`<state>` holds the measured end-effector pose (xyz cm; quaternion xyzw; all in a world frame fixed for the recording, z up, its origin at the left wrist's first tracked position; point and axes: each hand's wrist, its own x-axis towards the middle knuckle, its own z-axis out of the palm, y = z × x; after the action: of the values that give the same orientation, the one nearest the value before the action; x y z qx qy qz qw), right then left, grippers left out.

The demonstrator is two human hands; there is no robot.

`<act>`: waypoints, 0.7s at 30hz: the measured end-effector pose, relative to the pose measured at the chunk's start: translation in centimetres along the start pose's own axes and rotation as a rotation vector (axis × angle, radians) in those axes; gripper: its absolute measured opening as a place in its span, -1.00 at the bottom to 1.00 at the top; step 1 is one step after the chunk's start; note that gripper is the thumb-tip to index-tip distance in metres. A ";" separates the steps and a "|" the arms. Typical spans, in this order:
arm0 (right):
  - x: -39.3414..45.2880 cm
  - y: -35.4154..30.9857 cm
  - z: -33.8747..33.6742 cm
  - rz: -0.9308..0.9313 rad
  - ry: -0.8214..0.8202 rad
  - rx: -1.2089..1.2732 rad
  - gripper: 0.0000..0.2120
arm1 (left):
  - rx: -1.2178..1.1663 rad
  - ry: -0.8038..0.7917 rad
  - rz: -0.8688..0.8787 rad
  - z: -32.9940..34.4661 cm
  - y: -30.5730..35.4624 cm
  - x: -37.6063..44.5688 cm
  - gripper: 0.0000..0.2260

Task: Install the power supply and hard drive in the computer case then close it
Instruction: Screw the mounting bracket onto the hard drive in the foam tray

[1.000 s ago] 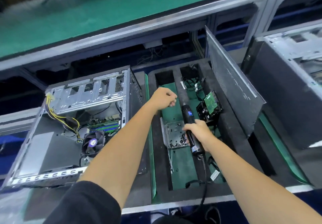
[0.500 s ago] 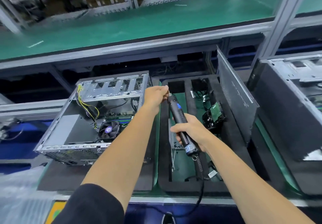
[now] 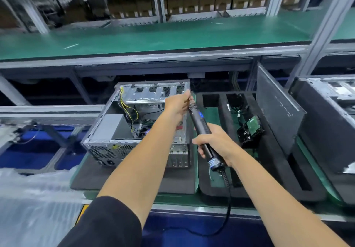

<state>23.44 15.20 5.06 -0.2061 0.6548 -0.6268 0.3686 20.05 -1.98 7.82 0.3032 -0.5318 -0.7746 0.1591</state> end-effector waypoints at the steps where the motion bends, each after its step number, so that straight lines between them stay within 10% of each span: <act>1: -0.2 -0.2 1.3 -0.013 0.007 -0.011 -0.75 | -0.043 -0.011 -0.009 -1.1 0.5 -0.5 -0.83; 21: -6.2 4.2 24.0 0.060 0.023 0.037 -0.67 | -0.199 -0.028 -0.049 -22.7 0.1 -9.2 -0.79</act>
<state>46.02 4.24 3.71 -0.1724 0.6531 -0.6300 0.3832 41.60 -13.31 5.03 0.2879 -0.4470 -0.8314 0.1619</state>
